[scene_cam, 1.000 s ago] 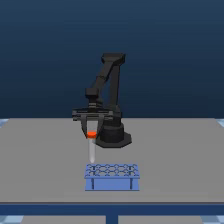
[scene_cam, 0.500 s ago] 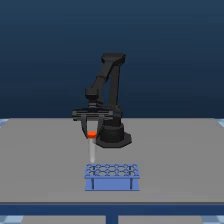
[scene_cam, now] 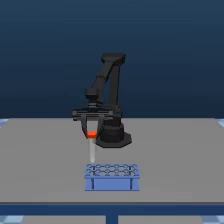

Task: Pick up the centrifuge tube on the rack

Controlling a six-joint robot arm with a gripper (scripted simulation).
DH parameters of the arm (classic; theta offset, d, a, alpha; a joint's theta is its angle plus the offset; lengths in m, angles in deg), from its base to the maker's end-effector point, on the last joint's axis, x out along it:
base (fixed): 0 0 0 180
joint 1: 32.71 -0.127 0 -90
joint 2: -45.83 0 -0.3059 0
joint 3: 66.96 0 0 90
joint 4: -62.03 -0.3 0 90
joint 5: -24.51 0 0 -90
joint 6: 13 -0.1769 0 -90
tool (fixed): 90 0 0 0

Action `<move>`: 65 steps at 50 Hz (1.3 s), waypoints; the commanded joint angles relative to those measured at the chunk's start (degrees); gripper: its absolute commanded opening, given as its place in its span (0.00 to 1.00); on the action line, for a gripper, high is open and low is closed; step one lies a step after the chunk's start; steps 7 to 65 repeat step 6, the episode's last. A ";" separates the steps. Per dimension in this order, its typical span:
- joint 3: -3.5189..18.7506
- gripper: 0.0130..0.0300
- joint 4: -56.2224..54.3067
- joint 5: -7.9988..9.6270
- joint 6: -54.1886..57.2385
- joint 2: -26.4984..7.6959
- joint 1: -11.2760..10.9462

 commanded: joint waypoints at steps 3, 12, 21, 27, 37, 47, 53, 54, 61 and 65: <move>0.04 0.00 -0.01 0.04 0.00 0.03 0.00; 0.04 0.00 -0.01 0.04 0.00 0.03 0.00; 0.04 0.00 -0.01 0.04 0.00 0.03 0.00; 0.04 0.00 -0.01 0.04 0.00 0.03 0.00; 0.04 0.00 -0.01 0.04 0.00 0.03 0.00; 0.04 0.00 -0.01 0.04 0.00 0.03 0.00; 0.04 0.00 -0.01 0.04 0.00 0.03 0.00; 0.04 0.00 -0.01 0.04 0.00 0.03 0.00; 0.04 0.00 -0.01 0.04 0.00 0.03 0.00; 0.04 0.00 -0.01 0.04 0.00 0.03 0.00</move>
